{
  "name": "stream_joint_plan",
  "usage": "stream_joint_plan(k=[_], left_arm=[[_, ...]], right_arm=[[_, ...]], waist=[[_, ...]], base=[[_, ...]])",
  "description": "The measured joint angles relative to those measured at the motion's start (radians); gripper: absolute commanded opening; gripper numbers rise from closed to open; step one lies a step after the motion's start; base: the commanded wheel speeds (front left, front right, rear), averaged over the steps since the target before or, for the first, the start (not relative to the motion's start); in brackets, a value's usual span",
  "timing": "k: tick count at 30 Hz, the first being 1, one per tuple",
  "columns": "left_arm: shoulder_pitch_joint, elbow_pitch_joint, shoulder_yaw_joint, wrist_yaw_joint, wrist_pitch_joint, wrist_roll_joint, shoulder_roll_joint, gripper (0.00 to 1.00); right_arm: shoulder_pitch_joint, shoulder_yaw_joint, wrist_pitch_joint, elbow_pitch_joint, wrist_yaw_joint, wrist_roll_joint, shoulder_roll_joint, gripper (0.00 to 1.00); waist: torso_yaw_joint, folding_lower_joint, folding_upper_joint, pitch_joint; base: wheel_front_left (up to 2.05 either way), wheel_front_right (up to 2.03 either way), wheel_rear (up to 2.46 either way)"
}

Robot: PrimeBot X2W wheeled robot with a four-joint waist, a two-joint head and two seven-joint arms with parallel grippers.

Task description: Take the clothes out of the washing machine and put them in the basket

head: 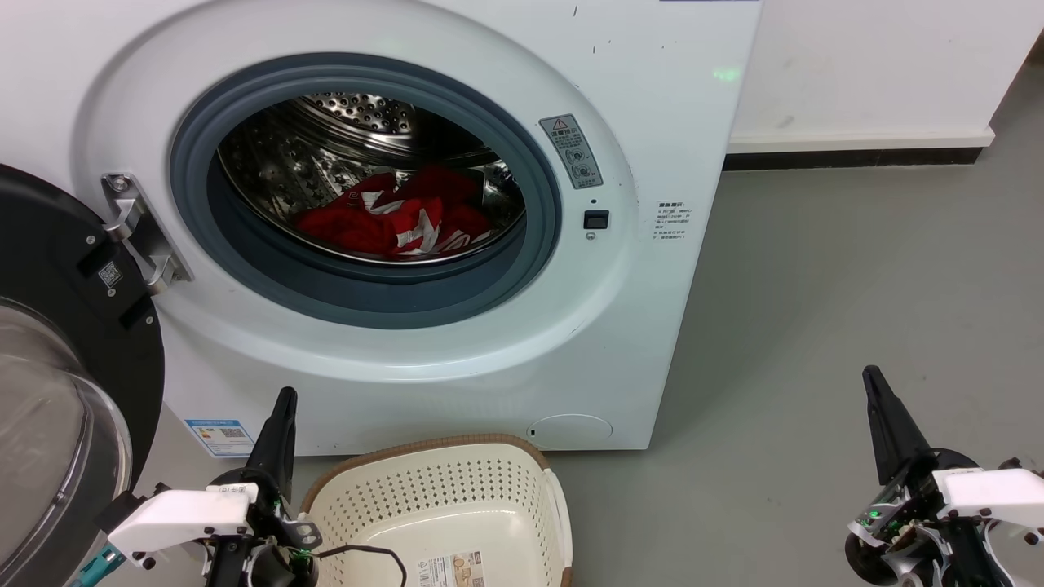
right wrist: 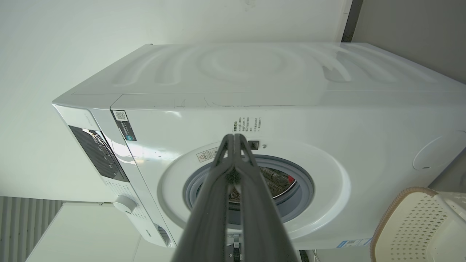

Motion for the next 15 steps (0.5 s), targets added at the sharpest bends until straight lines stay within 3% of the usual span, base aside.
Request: stream_joint_plan(k=[15], left_arm=[[0.000,0.000,0.000,0.000,0.000,0.000,0.000,0.00]], right_arm=[[0.000,0.000,0.000,0.000,0.000,0.000,0.000,0.00]], waist=[[0.000,0.0000,0.0000,0.000]], base=[[0.00,0.00,0.00]])
